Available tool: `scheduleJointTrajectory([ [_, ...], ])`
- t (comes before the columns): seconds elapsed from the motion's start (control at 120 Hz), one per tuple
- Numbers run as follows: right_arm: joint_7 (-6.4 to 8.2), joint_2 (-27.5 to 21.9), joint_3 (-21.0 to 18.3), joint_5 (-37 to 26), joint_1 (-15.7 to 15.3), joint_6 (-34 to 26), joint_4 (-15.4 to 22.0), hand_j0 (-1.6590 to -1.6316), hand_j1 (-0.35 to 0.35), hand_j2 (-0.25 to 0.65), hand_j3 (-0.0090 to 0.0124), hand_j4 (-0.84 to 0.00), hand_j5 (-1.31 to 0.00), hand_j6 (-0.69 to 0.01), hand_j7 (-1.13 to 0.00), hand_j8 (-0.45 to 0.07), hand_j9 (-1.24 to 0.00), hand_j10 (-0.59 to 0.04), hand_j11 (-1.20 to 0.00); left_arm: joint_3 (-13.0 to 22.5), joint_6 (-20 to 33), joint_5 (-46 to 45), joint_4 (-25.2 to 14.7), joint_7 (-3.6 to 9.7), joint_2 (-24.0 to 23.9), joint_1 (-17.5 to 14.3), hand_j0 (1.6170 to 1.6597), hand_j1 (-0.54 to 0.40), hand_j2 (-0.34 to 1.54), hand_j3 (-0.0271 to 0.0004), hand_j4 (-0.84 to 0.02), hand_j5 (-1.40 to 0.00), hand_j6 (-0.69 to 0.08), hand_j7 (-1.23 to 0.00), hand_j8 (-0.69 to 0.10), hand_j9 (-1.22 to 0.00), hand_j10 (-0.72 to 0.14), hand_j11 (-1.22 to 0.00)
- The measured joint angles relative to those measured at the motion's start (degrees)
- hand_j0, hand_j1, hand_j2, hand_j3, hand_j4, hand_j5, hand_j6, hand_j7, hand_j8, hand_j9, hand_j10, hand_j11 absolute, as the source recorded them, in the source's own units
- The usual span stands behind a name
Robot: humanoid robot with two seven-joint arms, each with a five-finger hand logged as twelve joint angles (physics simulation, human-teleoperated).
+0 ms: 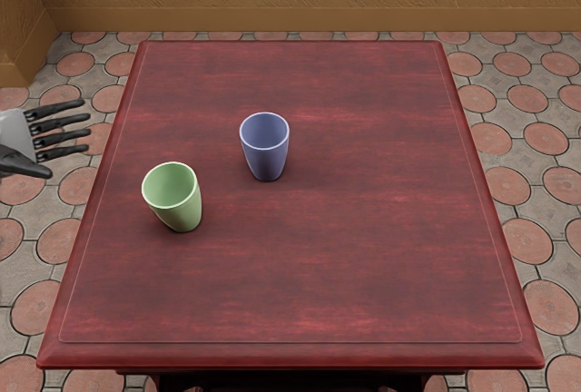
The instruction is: Pick up cup and place in cup with left hand
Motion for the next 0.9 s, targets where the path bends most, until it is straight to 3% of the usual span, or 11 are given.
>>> scheduleJointTrajectory([
  [0.142,0.0,0.0,0.14,0.07,-0.26,0.0,0.0,-1.6581,-0.349,0.0,0.0,0.0,0.0,-0.001,0.0,0.0,0.0,0.0,0.0,-0.04,0.0,0.03,0.02,0.13,-0.82,-0.93,1.6581,0.349,0.0,0.0,0.003,0.0,0.004,0.0,0.004,0.0,0.003,0.0],
  [0.2,0.0,0.0,0.16,0.08,-0.33,0.0,-0.01,-1.6581,-0.349,0.0,0.0,0.0,0.0,-0.001,0.0,0.0,0.0,0.0,0.0,-0.32,0.0,0.33,0.05,0.93,-0.63,-4.23,1.6581,0.349,0.0,0.0,0.004,0.0,0.005,0.0,0.004,0.0,0.003,0.0],
  [0.258,0.0,0.0,0.12,0.08,-0.36,0.0,-0.04,-1.6581,-0.349,0.0,0.0,0.0,0.0,-0.001,0.0,0.0,0.0,0.0,0.0,-0.49,0.0,0.44,0.05,4.56,-1.09,-8.36,1.6581,0.349,0.0,0.0,0.003,0.0,0.004,0.0,0.003,0.0,0.002,0.0],
  [0.342,0.0,0.0,0.07,0.09,-0.33,0.0,-0.06,-1.6581,-0.349,0.0,0.0,-0.001,0.0,-0.001,0.0,-0.001,0.0,0.0,0.0,-0.61,-0.01,1.57,-0.03,12.59,-7.95,-15.23,1.6581,0.348,0.0,0.0,0.003,0.0,0.003,0.0,0.003,0.0,0.002,0.0],
  [0.4,0.0,0.0,0.19,0.19,-0.44,0.0,-0.09,-1.6581,-0.349,0.0,0.0,0.0,0.0,-0.001,0.0,0.0,0.0,0.0,0.0,-0.72,-0.02,4.75,-0.11,16.48,-11.44,-18.96,1.6581,0.348,0.0,0.0,0.002,0.0,0.002,0.0,0.002,0.0,0.001,0.0],
  [0.458,0.0,0.0,0.8,0.42,-0.57,0.0,-0.2,-1.6581,-0.349,0.0,0.0,-0.001,0.0,-0.001,0.0,-0.001,0.0,0.0,0.0,-0.75,-0.02,8.43,-0.24,18.79,-14.95,-22.58,1.6581,0.348,0.0,0.0,0.001,0.0,0.001,0.0,0.001,0.0,0.0,0.0],
  [0.542,0.0,0.0,2.77,0.63,-0.66,0.0,-0.38,-1.6581,-0.349,0.0,0.0,0.0,0.0,-0.001,0.0,0.0,0.0,0.0,0.0,-0.73,-0.02,15.26,-0.45,20.69,-22.51,-27.17,1.6581,0.347,0.0,0.0,0.0,0.0,0.0,0.0,0.0,0.0,-0.001,0.0],
  [0.608,0.0,0.0,3.9,0.71,-0.41,0.0,-0.44,-1.6581,-0.349,0.0,0.0,0.0,0.0,0.0,0.0,0.0,0.0,0.0,0.0,-0.7,1.77,20.48,-1.2,23.9,-26.24,-30.19,1.6581,0.347,0.0,0.0,-0.001,0.0,-0.001,0.0,-0.001,0.0,-0.001,0.0],
  [0.775,0.0,0.0,8.85,0.76,0.37,0.0,-0.32,-1.6581,-0.349,0.0,0.0,0.0,0.0,-0.001,0.0,0.0,0.0,0.0,0.0,-0.5,21.24,31.87,-2.83,32.71,-36.75,-32.98,1.6581,0.347,0.0,0.0,-0.002,0.0,-0.002,0.0,-0.002,0.0,-0.002,0.0],
  [0.833,0.0,0.0,9.59,0.73,0.62,0.0,-0.29,-1.6581,-0.349,0.0,0.0,0.0,0.0,0.0,0.0,0.0,0.0,0.0,0.0,-0.24,27.9,35.19,-2.96,34.5,-38.93,-32.89,1.6581,0.347,0.0,0.0,-0.003,0.0,-0.003,0.0,-0.003,0.0,-0.003,0.0],
  [0.9,0.0,0.0,9.91,0.62,0.9,0.0,-0.27,-1.6581,-0.349,0.0,0.0,0.0,0.0,-0.001,0.0,0.0,0.0,0.0,0.0,0.23,32.56,38.6,-3.0,35.63,-42.12,-32.76,1.6581,0.347,0.0,0.0,-0.003,0.0,-0.003,0.0,-0.003,0.0,-0.002,0.0],
])
